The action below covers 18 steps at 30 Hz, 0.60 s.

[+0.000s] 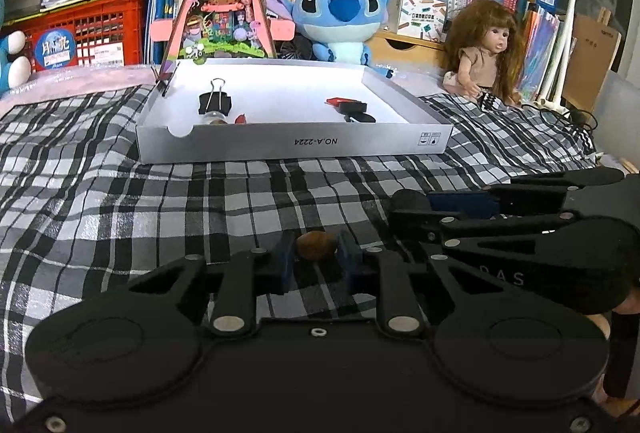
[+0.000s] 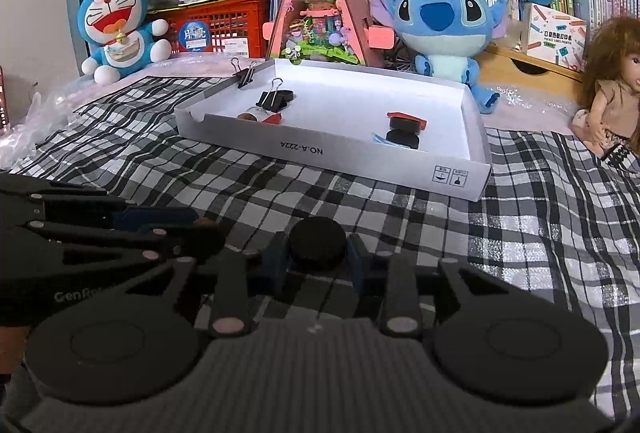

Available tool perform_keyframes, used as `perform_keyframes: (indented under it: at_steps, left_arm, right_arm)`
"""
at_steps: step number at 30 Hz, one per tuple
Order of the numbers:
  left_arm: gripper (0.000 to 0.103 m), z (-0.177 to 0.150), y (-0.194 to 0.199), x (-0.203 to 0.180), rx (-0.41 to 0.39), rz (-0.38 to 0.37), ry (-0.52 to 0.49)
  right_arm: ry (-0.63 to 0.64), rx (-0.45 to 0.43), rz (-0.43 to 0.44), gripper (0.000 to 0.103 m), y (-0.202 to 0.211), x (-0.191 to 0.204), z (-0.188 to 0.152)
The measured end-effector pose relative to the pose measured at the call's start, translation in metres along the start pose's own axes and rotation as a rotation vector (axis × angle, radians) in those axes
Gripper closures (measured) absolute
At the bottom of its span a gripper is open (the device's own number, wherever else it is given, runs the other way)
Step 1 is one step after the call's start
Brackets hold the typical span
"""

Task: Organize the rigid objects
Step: 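Grasp the brown nut with the left tool while the right tool grasps a black lid, then carry the brown nut and black lid over the white box with both tools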

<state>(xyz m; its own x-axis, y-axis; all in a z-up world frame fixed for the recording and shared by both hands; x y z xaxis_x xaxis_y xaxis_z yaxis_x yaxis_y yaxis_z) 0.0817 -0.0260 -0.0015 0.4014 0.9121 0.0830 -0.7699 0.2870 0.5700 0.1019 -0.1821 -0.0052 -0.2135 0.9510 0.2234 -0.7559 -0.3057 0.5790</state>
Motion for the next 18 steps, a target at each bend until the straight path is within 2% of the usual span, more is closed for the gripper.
perform_keyframes:
  at_steps: [18]
  left_arm:
    - [0.082,0.053,-0.005,0.037,-0.043,0.074,0.042]
  right_arm:
    - [-0.077,-0.047,-0.022,0.066,-0.005,-0.008,0.041]
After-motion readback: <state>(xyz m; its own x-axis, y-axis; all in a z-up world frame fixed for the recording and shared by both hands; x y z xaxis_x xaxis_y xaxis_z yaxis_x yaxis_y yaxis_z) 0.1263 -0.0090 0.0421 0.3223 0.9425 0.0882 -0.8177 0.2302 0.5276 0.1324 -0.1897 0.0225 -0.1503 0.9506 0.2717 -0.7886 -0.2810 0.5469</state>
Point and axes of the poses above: each gripper's, at about its wrist camera, not at the fingertips, and y roughly against the way its jaws point, x to its left, z to its top, the point moved 1 cm from there along -y, roughly the way its jaws point, and after that the axes turned 15 degrees about -y, right-handed, at the moved point
